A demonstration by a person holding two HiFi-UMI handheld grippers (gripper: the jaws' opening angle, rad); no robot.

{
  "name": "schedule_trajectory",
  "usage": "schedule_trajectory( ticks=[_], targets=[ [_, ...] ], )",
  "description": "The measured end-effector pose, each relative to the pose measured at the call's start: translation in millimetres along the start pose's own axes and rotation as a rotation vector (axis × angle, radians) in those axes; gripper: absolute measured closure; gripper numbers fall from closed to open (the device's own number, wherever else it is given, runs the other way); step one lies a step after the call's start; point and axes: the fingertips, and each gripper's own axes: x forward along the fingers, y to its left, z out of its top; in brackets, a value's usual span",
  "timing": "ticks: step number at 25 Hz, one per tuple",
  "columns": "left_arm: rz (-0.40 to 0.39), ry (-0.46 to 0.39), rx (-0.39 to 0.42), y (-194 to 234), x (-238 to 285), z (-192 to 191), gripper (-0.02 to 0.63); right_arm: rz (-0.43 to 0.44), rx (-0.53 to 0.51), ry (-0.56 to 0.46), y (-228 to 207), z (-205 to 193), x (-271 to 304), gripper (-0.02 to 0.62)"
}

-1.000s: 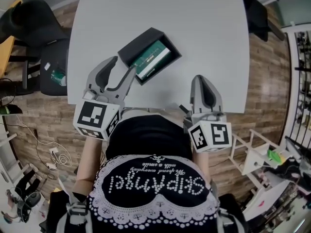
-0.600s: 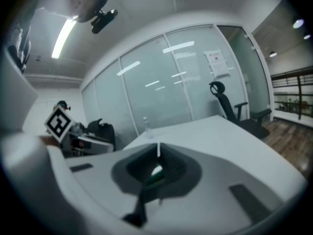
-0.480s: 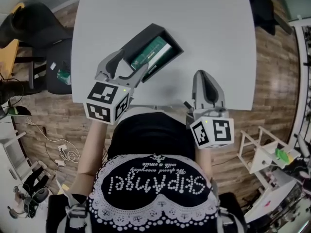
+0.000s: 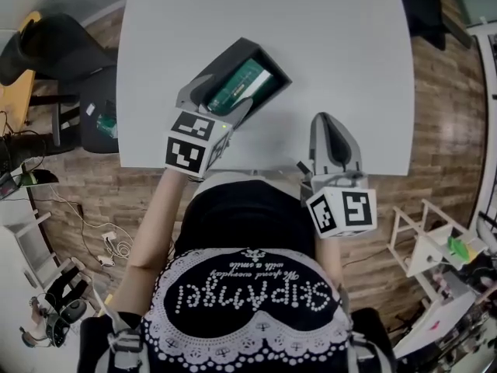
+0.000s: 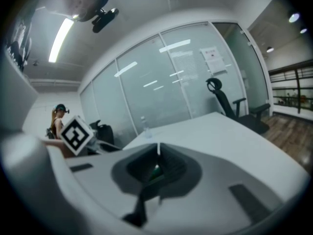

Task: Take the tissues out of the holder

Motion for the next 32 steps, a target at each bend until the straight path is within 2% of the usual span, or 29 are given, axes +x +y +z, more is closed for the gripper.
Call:
schedule_trajectory(
  ticks=[5, 18, 26, 32],
  targets=[
    [-0.006, 0.08, 0.017, -2.2, 30.7, -17.1, 0.267, -0.012, 0.005, 0.009, -11.0, 2.1, -2.0, 0.56],
    [-0.002, 0.205, 0.019, 3.5, 71.6, -48.8, 0.261, -0.027, 0.009, 0.022, -29.5, 9.0, 7.9, 0.56],
    [-0.003, 0.266, 0.008, 7.8, 81.0, -64.2, 0.256, -0.031, 0.011, 0.028, -32.3, 11.3, 13.7, 0.56],
    [0.045, 0.275, 0.068, 7.7, 86.4, -72.2, 0.259, -0.026, 0.012, 0.028, -31.2, 12.2, 17.5, 0.56]
  ],
)
